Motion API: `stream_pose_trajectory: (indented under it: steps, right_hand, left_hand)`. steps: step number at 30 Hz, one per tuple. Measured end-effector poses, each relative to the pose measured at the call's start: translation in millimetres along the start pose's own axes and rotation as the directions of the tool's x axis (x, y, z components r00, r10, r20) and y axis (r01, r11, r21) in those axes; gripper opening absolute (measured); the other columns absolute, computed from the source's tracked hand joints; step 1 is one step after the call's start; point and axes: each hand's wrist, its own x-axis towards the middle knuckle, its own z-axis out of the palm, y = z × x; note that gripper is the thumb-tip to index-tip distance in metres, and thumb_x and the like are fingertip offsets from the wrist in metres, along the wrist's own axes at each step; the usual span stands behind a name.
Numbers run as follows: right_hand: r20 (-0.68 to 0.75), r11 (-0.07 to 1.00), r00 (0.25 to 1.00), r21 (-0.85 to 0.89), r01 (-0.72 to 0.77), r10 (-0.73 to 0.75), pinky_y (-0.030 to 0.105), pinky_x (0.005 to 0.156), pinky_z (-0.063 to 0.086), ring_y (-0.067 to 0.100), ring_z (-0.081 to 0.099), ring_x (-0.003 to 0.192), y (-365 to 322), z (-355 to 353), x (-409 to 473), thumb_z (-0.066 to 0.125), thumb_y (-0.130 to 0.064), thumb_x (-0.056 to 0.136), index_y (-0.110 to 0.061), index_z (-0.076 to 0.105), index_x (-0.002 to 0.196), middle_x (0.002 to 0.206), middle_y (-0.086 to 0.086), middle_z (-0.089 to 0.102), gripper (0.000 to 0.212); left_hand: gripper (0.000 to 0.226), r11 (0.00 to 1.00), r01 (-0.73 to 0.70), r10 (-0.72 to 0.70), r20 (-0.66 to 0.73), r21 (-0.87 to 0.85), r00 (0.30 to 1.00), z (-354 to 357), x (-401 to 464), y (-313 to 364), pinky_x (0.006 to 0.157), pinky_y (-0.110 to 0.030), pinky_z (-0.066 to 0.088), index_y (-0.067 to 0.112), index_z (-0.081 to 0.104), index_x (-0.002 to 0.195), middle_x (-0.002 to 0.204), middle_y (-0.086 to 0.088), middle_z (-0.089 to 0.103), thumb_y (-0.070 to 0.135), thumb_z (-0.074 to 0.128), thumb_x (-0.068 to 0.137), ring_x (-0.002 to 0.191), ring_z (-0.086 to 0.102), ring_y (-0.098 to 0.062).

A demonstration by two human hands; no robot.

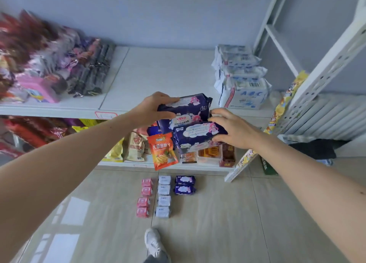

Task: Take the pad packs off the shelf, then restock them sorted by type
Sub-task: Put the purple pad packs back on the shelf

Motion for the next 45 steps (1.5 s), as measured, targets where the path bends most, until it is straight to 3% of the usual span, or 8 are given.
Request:
stream_pose_trajectory:
  steps: [8, 16, 25, 31, 34, 37, 40, 45]
  right_hand:
    - [-0.025, 0.997, 0.997, -0.009, -0.073, 0.072, 0.035, 0.109, 0.034, 0.018, 0.038, 0.132, 5, -27, 77, 0.066, -0.034, 0.088, -0.017, 0.037, 0.144, 0.150, -0.005, 0.022, 0.065]
    - [-0.026, 0.992, 0.991, 0.017, -0.127, 0.128, 0.036, 0.110, 0.033, 0.020, 0.039, 0.132, 30, -26, 126, 0.068, -0.028, 0.087, -0.013, 0.039, 0.144, 0.149, 0.000, 0.027, 0.065]
    - [-0.018, 0.990, 0.989, 0.003, -0.144, 0.144, 0.035, 0.109, 0.034, 0.019, 0.038, 0.131, 62, -27, 153, 0.067, -0.030, 0.087, -0.012, 0.039, 0.143, 0.148, 0.001, 0.029, 0.065]
    - [0.015, 0.986, 0.986, -0.004, -0.166, 0.166, 0.043, 0.099, 0.043, 0.015, 0.043, 0.122, 70, -22, 157, 0.067, -0.035, 0.085, -0.020, 0.039, 0.140, 0.138, -0.006, 0.036, 0.063]
    - [0.010, 0.986, 0.987, -0.030, -0.163, 0.163, 0.040, 0.098, 0.043, 0.017, 0.041, 0.125, 68, -21, 157, 0.067, -0.039, 0.084, -0.023, 0.034, 0.141, 0.141, -0.007, 0.034, 0.068]
    - [-0.022, 0.985, 0.991, -0.108, -0.133, 0.131, 0.030, 0.094, 0.035, 0.015, 0.034, 0.131, 60, -21, 157, 0.070, -0.045, 0.080, -0.022, 0.027, 0.145, 0.147, -0.006, 0.029, 0.082]
    - [-0.095, 0.971, 0.995, -0.235, -0.053, 0.032, 0.031, 0.104, 0.035, 0.017, 0.033, 0.134, 50, -19, 157, 0.073, -0.048, 0.076, -0.017, 0.027, 0.147, 0.149, 0.000, 0.032, 0.090]
    - [-0.182, 0.937, 0.983, -0.348, -0.033, -0.033, 0.038, 0.104, 0.037, 0.020, 0.040, 0.129, 38, -12, 166, 0.074, -0.041, 0.078, -0.015, 0.045, 0.139, 0.145, 0.002, 0.039, 0.073]
  left_hand:
    - [0.051, 0.999, -0.052, 0.052, 0.027, 0.011, 0.998, -45, 76, -30, 0.091, -0.022, 0.035, 0.020, 0.052, 0.134, 0.125, -0.008, 0.048, 0.026, 0.068, 0.086, 0.112, 0.049, -0.021]
    - [0.049, 0.999, -0.031, 0.031, 0.054, 0.015, 0.998, -42, 135, -61, 0.089, -0.022, 0.037, 0.022, 0.052, 0.134, 0.127, -0.007, 0.046, 0.028, 0.066, 0.087, 0.113, 0.048, -0.021]
    - [0.047, 1.000, 0.018, -0.018, 0.021, 0.006, 1.000, -26, 169, -95, 0.088, -0.021, 0.033, 0.021, 0.055, 0.131, 0.124, -0.006, 0.045, 0.026, 0.067, 0.086, 0.110, 0.047, -0.018]
    - [0.044, 0.999, 0.005, -0.003, 0.036, -0.045, 0.999, -14, 170, -106, 0.088, -0.018, 0.034, 0.020, 0.054, 0.132, 0.125, -0.003, 0.041, 0.026, 0.062, 0.090, 0.105, 0.043, -0.013]
    - [0.043, 0.998, -0.008, 0.010, 0.039, -0.056, 0.999, -14, 167, -107, 0.090, -0.020, 0.035, 0.022, 0.052, 0.134, 0.129, -0.002, 0.039, 0.028, 0.058, 0.093, 0.107, 0.043, -0.012]
    - [0.048, 0.996, -0.010, 0.014, 0.045, -0.090, 0.999, -15, 161, -108, 0.093, -0.022, 0.039, 0.026, 0.045, 0.139, 0.134, -0.002, 0.036, 0.032, 0.056, 0.093, 0.113, 0.044, -0.015]
    - [0.062, 0.992, 0.027, -0.023, 0.033, -0.120, 0.999, -16, 153, -109, 0.093, -0.022, 0.042, 0.030, 0.030, 0.146, 0.140, -0.003, 0.031, 0.036, 0.058, 0.091, 0.119, 0.045, -0.019]
    - [0.092, 0.965, 0.193, -0.183, 0.076, -0.176, 0.980, -15, 140, -115, 0.102, -0.045, 0.043, 0.028, 0.003, 0.150, 0.149, -0.009, 0.025, 0.049, 0.061, 0.082, 0.131, 0.038, -0.026]
